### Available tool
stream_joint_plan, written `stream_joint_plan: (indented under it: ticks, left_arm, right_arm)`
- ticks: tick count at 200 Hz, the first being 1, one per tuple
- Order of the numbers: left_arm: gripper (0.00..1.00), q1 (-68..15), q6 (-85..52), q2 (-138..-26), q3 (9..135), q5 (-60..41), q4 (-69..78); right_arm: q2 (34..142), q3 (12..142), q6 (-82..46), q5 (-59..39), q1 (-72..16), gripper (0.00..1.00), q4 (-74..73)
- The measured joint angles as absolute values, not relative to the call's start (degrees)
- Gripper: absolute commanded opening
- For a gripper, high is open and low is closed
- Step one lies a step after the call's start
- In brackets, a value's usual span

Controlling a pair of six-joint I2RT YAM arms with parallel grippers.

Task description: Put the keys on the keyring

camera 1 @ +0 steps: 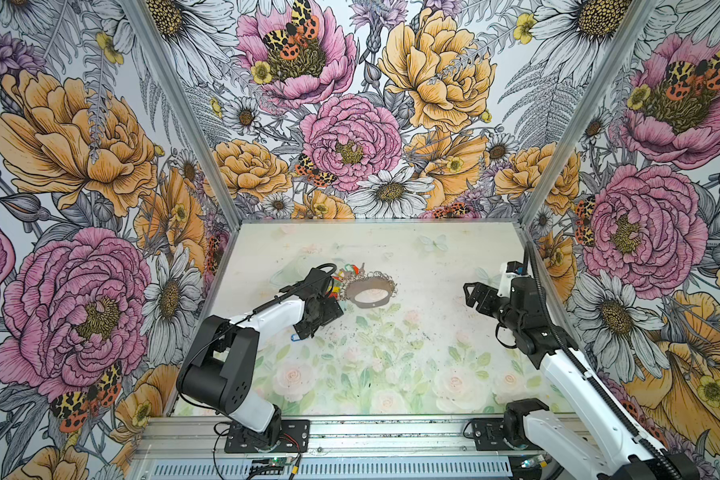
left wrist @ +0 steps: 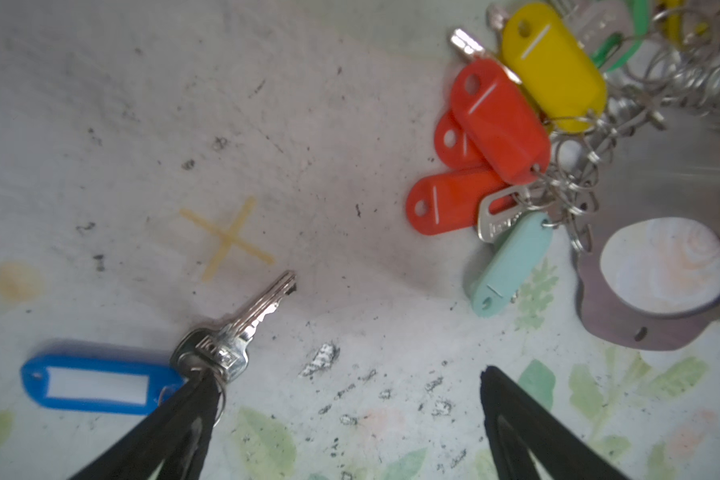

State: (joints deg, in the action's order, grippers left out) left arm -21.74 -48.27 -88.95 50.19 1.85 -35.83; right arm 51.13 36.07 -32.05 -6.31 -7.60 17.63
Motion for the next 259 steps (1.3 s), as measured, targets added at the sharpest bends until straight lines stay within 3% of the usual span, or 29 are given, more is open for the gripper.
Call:
stream_joint_plan:
  ticks: [95, 149, 207, 259]
  left_arm:
    - [0.99, -23.0, -49.8, -89.5, 49.6, 1.9, -36.9]
    - [0.99, -34.4, -52.4, -95.5, 55.7, 2.2, -37.0]
    - [0.99, -50.9, -55.7, -110.0, 73.6, 1.6, -35.3]
    - [0.99, -57.2, -55.0, -125.8, 96.2, -2.5, -33.4]
  right_arm:
    - [50.8, 36.1, -32.1, -6.3, -7.6, 0.91, 17.6]
    - [49.2, 36.3, -31.9, -6.0, -7.6, 0.91, 18.9]
    - [44.0, 37.7, -29.9, -1.7, -7.6, 0.91, 22.8]
    - [40.8, 37.8, -28.8, 1.5, -7.6, 0.91, 25.1]
